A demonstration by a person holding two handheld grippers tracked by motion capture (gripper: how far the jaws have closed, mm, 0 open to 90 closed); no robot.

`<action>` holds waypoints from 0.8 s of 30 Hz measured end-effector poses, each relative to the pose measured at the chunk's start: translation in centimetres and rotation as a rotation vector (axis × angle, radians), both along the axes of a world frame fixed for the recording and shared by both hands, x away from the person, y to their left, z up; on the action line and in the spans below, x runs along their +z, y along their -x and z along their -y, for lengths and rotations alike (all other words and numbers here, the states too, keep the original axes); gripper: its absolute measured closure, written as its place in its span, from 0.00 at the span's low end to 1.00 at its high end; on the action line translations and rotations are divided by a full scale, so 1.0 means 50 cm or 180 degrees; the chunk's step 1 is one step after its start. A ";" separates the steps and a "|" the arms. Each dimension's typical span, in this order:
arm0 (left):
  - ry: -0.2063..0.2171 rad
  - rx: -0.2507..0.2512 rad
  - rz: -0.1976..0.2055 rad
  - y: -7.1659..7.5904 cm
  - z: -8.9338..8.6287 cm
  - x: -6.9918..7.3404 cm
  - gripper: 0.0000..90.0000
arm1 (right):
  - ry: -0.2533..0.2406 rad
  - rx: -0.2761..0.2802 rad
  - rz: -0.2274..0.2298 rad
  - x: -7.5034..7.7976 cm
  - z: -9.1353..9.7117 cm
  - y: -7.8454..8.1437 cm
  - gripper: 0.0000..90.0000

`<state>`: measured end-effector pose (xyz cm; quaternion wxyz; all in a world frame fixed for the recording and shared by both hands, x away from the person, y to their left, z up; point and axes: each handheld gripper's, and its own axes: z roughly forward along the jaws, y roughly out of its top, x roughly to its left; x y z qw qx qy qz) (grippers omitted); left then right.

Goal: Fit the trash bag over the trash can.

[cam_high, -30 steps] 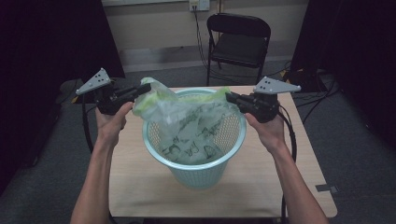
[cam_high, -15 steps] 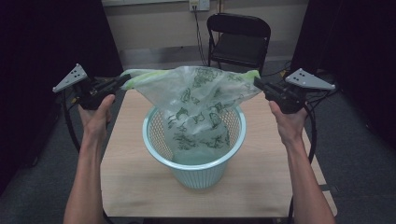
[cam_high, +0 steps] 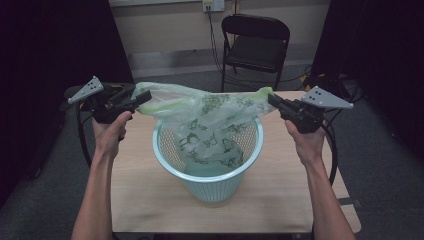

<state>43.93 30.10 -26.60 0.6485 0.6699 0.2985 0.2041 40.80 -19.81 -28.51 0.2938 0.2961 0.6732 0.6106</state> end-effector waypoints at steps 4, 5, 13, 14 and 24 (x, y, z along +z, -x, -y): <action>-0.0038 -0.0033 -0.0071 -0.006 0.013 -0.010 0.47 | 0.0110 0.0153 0.0075 -0.002 -0.021 0.020 0.97; -0.0071 -0.0011 -0.0065 -0.005 0.016 -0.016 0.55 | 0.0133 0.0195 0.0089 -0.004 -0.026 0.026 0.96; -0.0209 0.0004 -0.0120 -0.005 0.018 -0.049 0.99 | 0.0232 0.0291 -0.0150 -0.033 -0.026 0.042 0.59; -0.0212 0.0030 -0.0126 -0.006 0.016 -0.051 0.99 | 0.0159 0.0248 -0.0195 -0.040 -0.015 0.042 0.54; -0.0166 0.0101 -0.0234 -0.022 0.004 -0.078 0.99 | 0.0081 0.0170 -0.0185 -0.035 0.005 0.044 0.44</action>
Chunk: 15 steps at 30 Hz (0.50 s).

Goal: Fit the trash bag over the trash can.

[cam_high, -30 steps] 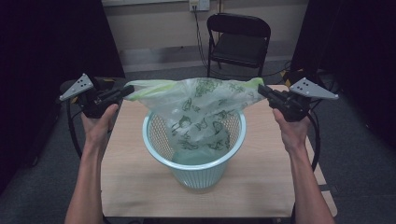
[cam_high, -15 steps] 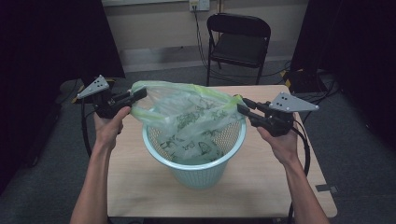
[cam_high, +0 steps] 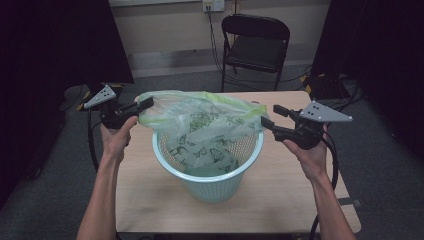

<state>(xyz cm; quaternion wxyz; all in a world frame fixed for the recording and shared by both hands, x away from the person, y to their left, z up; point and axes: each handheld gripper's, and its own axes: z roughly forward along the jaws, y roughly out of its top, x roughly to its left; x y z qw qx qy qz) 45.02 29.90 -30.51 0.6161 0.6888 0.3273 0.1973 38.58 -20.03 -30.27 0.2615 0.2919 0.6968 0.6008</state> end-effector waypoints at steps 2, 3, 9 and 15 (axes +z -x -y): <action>-0.0008 -0.0031 -0.0012 -0.002 0.008 -0.002 0.99 | -0.0013 0.0006 0.0018 0.008 -0.006 -0.002 0.40; -0.0015 -0.0048 -0.0003 -0.003 0.011 -0.003 0.99 | 0.0011 0.0012 0.0019 0.013 -0.012 -0.004 0.39; -0.0033 -0.0106 0.0007 -0.009 0.024 0.004 0.99 | 0.0011 0.0079 0.0092 0.054 -0.034 -0.017 0.37; -0.0028 -0.0192 0.0048 -0.014 0.033 0.012 0.99 | -0.0032 0.0030 0.0021 0.081 -0.034 -0.060 0.46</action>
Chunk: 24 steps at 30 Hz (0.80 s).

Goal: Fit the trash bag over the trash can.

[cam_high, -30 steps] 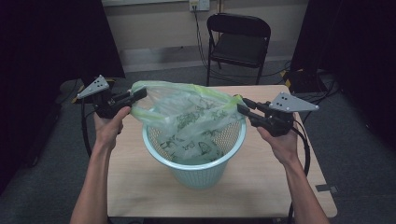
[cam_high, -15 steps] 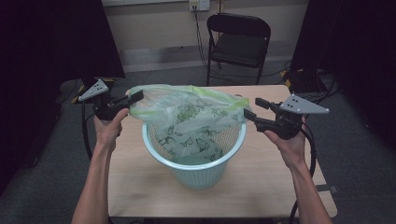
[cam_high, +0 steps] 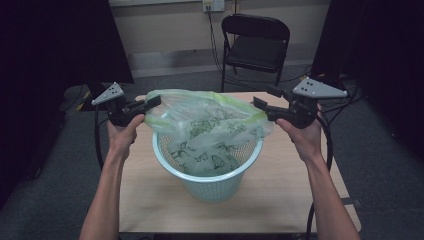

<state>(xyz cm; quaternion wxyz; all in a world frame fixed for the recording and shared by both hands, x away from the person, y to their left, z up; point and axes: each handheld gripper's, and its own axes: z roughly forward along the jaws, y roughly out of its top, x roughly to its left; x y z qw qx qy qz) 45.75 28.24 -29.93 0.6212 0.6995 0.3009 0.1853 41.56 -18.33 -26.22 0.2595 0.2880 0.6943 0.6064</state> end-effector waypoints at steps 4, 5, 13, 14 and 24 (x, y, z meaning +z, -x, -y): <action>0.0018 -0.0078 -0.0011 -0.007 0.012 0.002 0.99 | -0.0002 0.0076 -0.0298 -0.015 0.002 -0.047 0.49; 0.0011 -0.0091 -0.0005 -0.009 0.016 0.003 0.99 | 0.0002 0.0113 -0.0354 -0.021 -0.001 -0.054 0.49; 0.0076 -0.0258 -0.0047 -0.018 0.054 0.019 0.98 | 0.0183 0.0345 -0.0563 -0.042 -0.034 -0.063 0.50; 0.0032 -0.0273 -0.0064 -0.018 0.060 0.020 0.98 | 0.0265 0.0320 -0.0561 -0.041 -0.036 -0.062 0.52; 0.0017 -0.0226 -0.0137 -0.006 0.050 0.012 0.72 | 0.0502 0.0331 -0.0514 -0.047 -0.048 -0.053 0.85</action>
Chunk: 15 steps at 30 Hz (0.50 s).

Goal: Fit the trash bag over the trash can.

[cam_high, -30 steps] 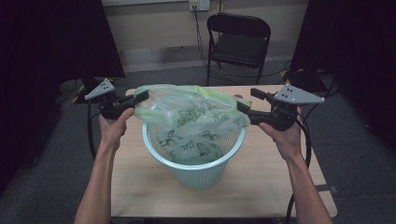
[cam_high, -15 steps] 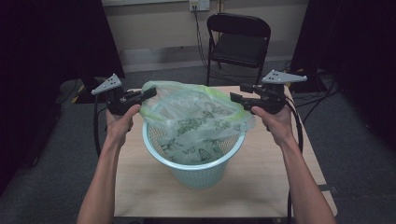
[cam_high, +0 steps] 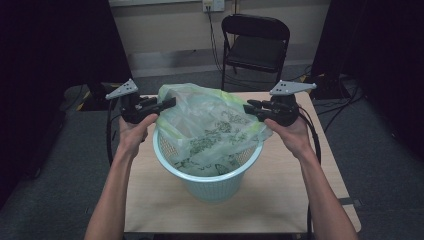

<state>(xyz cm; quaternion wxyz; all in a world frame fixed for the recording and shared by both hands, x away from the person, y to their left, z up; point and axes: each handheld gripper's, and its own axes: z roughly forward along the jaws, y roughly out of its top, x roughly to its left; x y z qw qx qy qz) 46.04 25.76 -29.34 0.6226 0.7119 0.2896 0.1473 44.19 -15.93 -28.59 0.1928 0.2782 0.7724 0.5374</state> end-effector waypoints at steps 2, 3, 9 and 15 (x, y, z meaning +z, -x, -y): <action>0.0058 0.0003 0.0033 0.010 -0.013 0.007 0.63 | -0.0086 -0.0037 0.0051 0.002 0.001 0.001 0.93; 0.0091 -0.0005 0.0054 0.015 -0.017 0.010 0.60 | -0.0154 -0.0068 0.0087 0.004 0.002 0.000 0.96; 0.0359 -0.0154 0.0125 0.030 -0.044 0.021 0.60 | -0.0246 -0.0272 0.0152 0.006 0.011 -0.013 1.00; 0.0320 0.0008 -0.0076 0.010 -0.057 -0.010 0.96 | -0.0190 -0.0382 0.0086 -0.018 0.014 -0.042 1.00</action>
